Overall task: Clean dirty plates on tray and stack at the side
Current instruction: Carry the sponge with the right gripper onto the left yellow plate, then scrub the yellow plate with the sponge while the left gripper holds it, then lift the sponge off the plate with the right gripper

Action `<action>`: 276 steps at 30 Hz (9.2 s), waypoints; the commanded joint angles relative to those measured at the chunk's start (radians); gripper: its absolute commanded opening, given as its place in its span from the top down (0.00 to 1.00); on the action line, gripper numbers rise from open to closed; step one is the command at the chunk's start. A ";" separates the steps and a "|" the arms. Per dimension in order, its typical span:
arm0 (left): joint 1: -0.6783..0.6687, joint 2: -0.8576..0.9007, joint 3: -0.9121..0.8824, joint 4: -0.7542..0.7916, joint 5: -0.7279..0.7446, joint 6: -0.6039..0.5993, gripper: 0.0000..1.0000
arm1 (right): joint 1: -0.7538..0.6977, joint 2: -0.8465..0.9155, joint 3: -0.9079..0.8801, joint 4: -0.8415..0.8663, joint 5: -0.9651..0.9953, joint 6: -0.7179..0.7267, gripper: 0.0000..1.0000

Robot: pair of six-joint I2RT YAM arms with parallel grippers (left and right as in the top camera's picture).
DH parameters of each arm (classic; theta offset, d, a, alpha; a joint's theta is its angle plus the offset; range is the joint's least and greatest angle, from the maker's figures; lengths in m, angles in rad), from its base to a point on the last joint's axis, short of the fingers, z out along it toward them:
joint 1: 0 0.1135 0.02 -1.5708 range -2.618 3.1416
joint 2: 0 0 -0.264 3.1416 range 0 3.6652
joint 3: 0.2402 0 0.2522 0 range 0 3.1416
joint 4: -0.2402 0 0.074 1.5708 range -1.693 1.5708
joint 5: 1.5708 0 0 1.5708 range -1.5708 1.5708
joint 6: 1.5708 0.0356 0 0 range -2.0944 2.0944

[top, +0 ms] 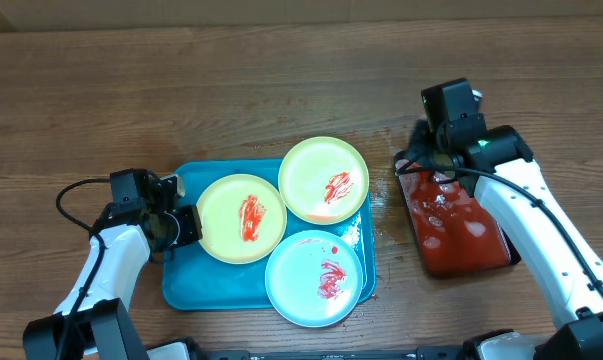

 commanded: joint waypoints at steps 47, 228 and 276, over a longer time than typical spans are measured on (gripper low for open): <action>0.004 0.003 -0.005 -0.024 0.001 -0.011 0.96 | 0.517 0.715 0.019 0.757 -1.041 0.357 0.96; 0.004 0.003 -0.005 -0.041 -0.022 -0.062 0.96 | 0.399 0.870 0.425 0.237 -0.297 -0.003 0.96; 0.004 0.003 -0.005 -0.023 -0.014 -0.066 0.95 | 0.462 0.830 0.917 -0.352 -0.258 -0.261 0.96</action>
